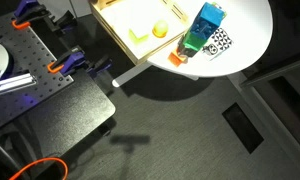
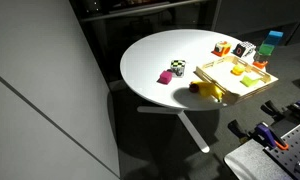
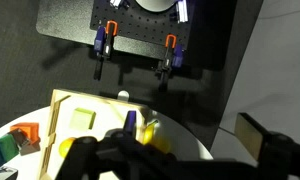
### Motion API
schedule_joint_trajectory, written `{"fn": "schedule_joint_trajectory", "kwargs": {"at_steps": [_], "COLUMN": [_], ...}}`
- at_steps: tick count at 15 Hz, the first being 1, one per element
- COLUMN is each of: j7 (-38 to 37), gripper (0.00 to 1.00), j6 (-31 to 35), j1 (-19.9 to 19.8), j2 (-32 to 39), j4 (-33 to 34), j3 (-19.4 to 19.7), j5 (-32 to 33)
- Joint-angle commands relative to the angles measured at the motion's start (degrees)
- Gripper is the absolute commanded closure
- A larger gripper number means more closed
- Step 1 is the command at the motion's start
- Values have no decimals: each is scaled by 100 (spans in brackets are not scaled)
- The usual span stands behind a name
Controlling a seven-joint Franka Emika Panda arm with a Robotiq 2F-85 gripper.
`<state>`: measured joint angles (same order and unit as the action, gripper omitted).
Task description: Put the plush block on the wooden tray
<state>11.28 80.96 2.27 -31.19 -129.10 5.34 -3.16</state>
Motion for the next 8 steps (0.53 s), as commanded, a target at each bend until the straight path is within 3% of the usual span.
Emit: {"fn": "schedule_joint_trajectory", "kwargs": {"at_steps": [1,8], "j7": [27,117], "gripper": [0,0], "j6": [-12,243], "j1": [-71,-79], "j2": [7,233], "j4": [17,-27], "j3": [-55,-31], "j5": [-21,60]}}
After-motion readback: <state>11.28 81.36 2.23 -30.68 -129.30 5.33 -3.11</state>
